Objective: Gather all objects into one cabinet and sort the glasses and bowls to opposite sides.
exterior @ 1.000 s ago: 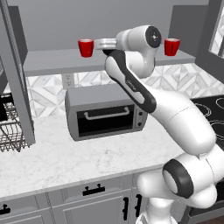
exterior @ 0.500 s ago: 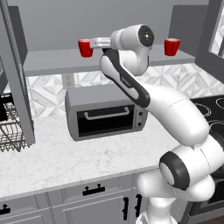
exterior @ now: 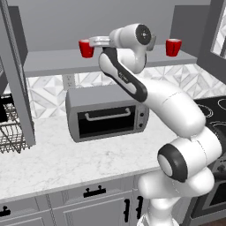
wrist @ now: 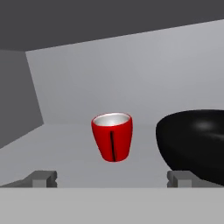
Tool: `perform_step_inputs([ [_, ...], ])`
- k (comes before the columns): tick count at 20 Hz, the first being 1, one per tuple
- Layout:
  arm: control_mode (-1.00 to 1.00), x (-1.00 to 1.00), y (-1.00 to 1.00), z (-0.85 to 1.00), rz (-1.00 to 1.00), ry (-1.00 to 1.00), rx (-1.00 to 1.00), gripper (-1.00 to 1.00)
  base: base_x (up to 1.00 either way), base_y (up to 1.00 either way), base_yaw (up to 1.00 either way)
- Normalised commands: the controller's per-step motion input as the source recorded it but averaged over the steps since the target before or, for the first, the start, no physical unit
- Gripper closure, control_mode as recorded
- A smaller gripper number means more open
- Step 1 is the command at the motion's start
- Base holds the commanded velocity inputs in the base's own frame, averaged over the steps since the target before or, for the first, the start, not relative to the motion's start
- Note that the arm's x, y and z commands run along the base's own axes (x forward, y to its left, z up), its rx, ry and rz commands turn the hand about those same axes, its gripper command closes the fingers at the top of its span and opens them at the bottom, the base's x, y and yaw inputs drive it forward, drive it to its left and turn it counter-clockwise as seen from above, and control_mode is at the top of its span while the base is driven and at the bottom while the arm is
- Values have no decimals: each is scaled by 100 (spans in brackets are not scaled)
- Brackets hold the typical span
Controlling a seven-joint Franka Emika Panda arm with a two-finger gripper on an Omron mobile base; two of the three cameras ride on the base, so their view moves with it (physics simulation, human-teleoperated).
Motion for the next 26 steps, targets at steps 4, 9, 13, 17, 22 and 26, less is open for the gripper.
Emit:
perform_step_inputs([
  [4, -100, 12, 5, -5, 0, 0, 0, -100, 0, 0, 0],
  [9, -100, 8, 6, -15, 0, 2, 0, -100, 0, 0, 0],
  [13, -100, 13, 11, -10, 0, 1, 0, -100, 0, 0, 0],
  [17, -100, 21, 17, 0, 0, 0, 0, -100, 0, 0, 0],
  [22, -100, 27, 11, 0, 0, 0, 0, -100, 0, 0, 0],
  [26, -100, 31, 1, 0, 0, 0, 0, -100, 0, 0, 0],
])
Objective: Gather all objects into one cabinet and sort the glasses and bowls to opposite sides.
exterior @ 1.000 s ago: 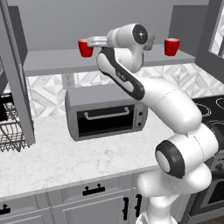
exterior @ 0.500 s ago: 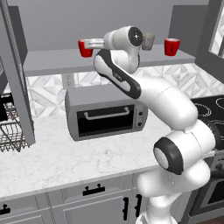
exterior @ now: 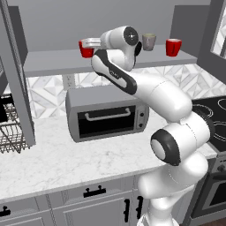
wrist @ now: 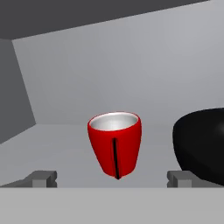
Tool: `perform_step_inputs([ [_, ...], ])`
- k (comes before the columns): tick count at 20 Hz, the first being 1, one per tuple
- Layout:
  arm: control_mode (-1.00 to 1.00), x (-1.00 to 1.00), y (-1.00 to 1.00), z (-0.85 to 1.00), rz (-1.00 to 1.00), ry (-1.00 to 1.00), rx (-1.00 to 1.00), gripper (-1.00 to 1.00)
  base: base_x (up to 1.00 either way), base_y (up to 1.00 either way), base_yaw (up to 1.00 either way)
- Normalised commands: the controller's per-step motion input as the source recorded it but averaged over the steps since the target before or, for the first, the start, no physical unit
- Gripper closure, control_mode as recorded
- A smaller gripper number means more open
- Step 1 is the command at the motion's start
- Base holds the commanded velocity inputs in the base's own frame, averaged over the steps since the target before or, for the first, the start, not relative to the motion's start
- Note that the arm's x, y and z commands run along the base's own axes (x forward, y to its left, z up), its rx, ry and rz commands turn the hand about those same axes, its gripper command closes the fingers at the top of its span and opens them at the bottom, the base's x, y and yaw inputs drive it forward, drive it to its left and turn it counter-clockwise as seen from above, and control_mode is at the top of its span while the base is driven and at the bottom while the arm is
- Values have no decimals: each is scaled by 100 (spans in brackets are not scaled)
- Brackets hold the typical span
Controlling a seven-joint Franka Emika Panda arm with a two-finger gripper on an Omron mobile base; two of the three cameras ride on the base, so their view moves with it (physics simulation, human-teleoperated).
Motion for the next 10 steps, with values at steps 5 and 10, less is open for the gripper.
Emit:
perform_step_inputs([
  [5, -100, 24, 0, 0, 0, 0, 0, -100, 0, 0, 0],
  [10, -100, 22, 11, 0, 0, 0, 0, -100, 0, 0, 0],
])
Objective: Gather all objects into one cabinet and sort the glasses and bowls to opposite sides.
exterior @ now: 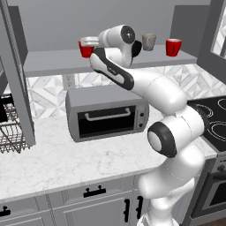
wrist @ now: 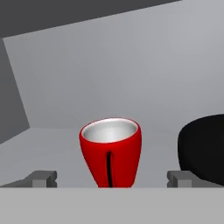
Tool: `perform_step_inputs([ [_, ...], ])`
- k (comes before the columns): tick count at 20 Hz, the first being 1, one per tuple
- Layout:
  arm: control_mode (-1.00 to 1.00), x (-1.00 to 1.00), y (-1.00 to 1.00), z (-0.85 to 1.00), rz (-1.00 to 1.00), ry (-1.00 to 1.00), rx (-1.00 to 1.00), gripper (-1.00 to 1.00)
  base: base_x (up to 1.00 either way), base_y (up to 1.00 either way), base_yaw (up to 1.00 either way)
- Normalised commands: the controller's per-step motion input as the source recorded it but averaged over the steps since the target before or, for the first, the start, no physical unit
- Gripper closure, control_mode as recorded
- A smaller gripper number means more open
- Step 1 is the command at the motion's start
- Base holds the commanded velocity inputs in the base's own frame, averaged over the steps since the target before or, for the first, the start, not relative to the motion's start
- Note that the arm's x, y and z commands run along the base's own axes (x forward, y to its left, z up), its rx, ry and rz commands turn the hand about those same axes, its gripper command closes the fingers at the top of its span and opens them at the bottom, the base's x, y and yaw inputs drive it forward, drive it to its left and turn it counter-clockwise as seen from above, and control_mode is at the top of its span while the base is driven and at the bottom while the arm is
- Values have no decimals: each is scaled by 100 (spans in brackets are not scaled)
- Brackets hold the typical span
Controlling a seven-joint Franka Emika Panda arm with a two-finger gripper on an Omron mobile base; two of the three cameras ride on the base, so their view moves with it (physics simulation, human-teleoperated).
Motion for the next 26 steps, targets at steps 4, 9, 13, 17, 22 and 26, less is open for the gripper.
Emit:
perform_step_inputs([
  [4, -100, 18, 19, -3, 0, 1, 0, -100, 0, 0, 0],
  [9, -100, 15, 16, -2, 0, 1, 0, -100, 0, 0, 0],
  [13, -100, 11, 9, -2, 0, 1, 0, -100, 0, 0, 0],
  [17, -100, 16, 6, -13, 0, 3, 0, -100, 0, 0, 0],
  [22, -100, 19, 6, -9, 0, 3, 0, -100, 0, 0, 0],
  [26, -100, 20, 8, -1, 0, 1, 0, -100, 0, 0, 0],
])
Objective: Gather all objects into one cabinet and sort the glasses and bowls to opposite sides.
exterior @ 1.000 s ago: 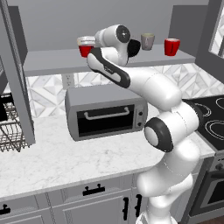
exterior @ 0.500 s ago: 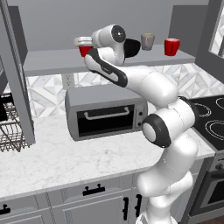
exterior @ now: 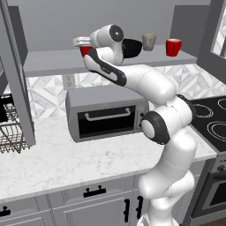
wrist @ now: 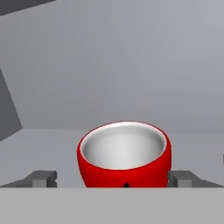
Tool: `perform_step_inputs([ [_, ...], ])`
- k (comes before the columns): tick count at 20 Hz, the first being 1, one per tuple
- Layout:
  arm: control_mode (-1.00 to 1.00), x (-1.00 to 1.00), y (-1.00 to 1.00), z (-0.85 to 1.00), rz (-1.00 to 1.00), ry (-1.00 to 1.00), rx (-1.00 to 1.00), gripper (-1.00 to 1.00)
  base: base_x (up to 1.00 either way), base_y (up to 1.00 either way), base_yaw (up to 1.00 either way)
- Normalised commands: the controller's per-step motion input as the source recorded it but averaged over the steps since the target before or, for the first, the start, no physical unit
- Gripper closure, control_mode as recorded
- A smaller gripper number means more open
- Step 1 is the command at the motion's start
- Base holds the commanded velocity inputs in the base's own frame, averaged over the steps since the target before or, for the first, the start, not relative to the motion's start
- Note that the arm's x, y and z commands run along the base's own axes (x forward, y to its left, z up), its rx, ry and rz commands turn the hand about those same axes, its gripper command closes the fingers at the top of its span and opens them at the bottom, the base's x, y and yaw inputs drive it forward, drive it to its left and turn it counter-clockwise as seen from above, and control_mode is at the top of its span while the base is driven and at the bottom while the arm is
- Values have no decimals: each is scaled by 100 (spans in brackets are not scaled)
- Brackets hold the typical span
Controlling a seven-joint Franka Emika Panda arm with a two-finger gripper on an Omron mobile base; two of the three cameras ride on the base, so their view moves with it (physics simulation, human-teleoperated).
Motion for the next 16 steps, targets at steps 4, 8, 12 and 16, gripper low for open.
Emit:
perform_step_inputs([
  [4, -100, 16, 6, 0, 0, 1, 0, -100, 0, 0, 0],
  [8, -100, 2, 0, -1, 0, 0, 0, -100, 0, 0, 0],
  [12, -100, 0, 0, 0, 0, 0, 0, -100, 0, 0, 0],
  [16, -100, -4, 18, -15, 0, 1, 4, 100, 0, 0, 0],
])
